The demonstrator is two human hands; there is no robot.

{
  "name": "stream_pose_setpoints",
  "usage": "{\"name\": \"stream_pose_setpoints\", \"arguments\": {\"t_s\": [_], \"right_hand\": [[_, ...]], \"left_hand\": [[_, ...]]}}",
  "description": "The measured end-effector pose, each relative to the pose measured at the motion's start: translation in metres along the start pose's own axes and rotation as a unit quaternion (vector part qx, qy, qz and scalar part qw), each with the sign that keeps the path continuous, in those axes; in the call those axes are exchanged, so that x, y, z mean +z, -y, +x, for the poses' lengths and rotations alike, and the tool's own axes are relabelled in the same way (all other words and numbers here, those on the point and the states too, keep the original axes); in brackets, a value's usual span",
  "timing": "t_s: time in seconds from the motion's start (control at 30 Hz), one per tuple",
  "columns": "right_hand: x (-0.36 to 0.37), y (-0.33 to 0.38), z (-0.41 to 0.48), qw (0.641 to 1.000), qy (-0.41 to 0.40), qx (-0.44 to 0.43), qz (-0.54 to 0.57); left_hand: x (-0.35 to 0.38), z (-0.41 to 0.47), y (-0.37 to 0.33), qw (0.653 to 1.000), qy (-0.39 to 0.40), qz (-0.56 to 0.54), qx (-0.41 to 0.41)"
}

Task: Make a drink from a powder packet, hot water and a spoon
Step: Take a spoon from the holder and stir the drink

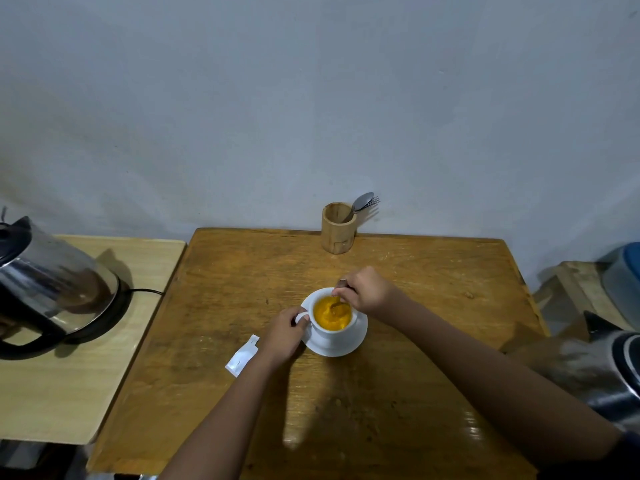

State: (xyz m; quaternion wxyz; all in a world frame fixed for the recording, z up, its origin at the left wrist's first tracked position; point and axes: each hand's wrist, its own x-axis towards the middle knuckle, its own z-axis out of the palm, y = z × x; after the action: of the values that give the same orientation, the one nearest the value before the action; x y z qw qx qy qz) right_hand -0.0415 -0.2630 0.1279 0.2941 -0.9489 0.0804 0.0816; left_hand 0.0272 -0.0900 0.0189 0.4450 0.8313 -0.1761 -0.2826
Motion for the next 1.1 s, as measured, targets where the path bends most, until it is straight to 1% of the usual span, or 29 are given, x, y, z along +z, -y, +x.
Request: {"name": "stream_pose_setpoints", "arguments": {"t_s": [0.2,0.3,0.4,0.53,0.67,0.93,1.1], "right_hand": [[0.013,0.011,0.004,0.999,-0.04,-0.018,0.019],[0.02,0.015,0.002,0.999,-0.035,-0.03,0.019],[0.024,0.015,-0.004,0.998,-0.02,-0.051,-0.01],[0.019,0.005,-0.012,0.998,-0.005,-0.057,-0.036],[0.009,-0.003,-0.012,0.998,-0.043,-0.038,-0.006],[0.019,0.002,0.0,0.996,-0.076,-0.051,-0.015],[0.027,0.008,-0.006,0.996,-0.046,-0.067,-0.028]], "left_hand": [[-0.001,0.0,0.0,1.0,0.004,0.016,0.004],[-0.001,0.0,0.0,1.0,0.008,0.017,0.007],[-0.003,0.0,0.0,1.0,0.01,0.018,0.008],[-0.004,0.0,-0.003,1.0,0.01,0.019,0.002],[-0.003,-0.001,-0.004,1.0,0.012,0.013,-0.006],[-0.003,-0.002,-0.004,1.0,0.01,0.018,0.0],[-0.004,-0.001,-0.004,1.0,0.012,0.011,0.003]]}}
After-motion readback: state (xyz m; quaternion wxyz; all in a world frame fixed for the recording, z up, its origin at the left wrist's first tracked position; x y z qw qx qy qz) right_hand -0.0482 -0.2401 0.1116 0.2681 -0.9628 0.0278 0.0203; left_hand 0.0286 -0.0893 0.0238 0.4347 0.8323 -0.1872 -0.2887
